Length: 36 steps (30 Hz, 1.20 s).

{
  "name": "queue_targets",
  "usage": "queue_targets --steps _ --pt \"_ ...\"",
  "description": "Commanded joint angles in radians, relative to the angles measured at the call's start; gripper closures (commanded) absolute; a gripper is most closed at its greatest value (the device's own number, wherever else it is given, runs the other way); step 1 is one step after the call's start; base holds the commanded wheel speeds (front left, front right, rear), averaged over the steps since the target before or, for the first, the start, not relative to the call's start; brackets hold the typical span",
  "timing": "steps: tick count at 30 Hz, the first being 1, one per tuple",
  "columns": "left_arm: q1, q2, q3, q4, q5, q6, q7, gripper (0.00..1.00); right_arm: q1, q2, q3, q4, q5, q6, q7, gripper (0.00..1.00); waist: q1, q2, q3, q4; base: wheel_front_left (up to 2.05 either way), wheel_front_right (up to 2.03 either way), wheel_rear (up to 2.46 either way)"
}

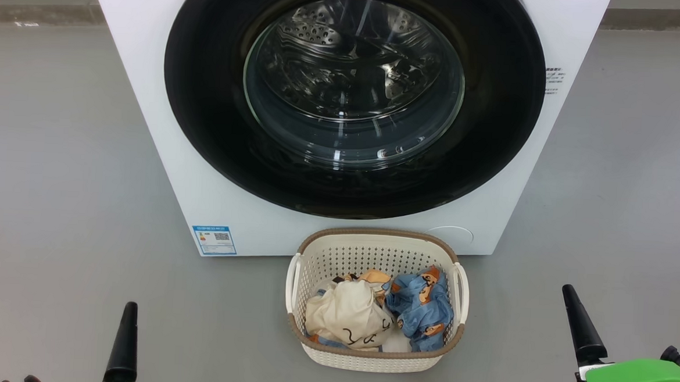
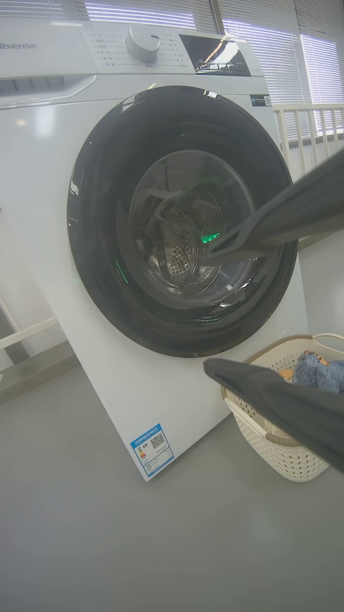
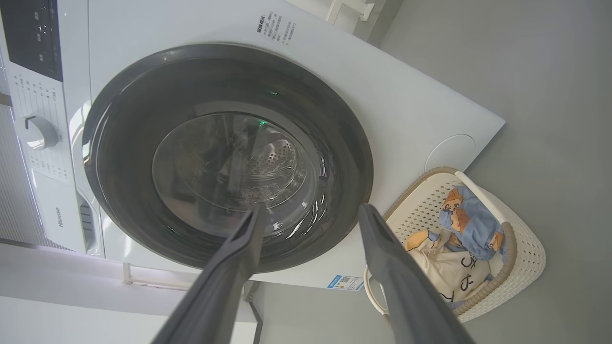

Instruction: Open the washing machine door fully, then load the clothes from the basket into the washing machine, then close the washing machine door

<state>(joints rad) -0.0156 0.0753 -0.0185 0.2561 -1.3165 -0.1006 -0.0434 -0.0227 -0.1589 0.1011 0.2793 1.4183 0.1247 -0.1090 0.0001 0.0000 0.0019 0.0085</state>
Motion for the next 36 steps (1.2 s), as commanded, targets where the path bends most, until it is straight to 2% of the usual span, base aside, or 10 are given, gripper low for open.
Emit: queue_targets --steps 1,15,36 --pt "-0.015 0.01 0.011 -0.034 0.035 -0.008 -0.009 0.0 -0.03 -0.014 0.003 -0.03 -0.038 0.003 -0.012 0.0 0.0 0.0 0.0 0.0 0.0 0.0 0.0" --pt "-0.011 0.009 0.005 -0.043 0.205 -0.012 -0.043 0.0 -0.026 -0.014 0.017 -0.041 -0.241 0.003 -0.035 0.0 0.0 0.0 0.002 0.002 0.0 0.0 0.0" --pt "-0.012 0.004 0.001 -0.064 0.452 -0.017 -0.095 0.0 -0.028 -0.011 0.042 -0.057 -0.481 0.004 -0.07 0.0 0.0 0.0 0.015 0.002 0.0 0.0 0.0"
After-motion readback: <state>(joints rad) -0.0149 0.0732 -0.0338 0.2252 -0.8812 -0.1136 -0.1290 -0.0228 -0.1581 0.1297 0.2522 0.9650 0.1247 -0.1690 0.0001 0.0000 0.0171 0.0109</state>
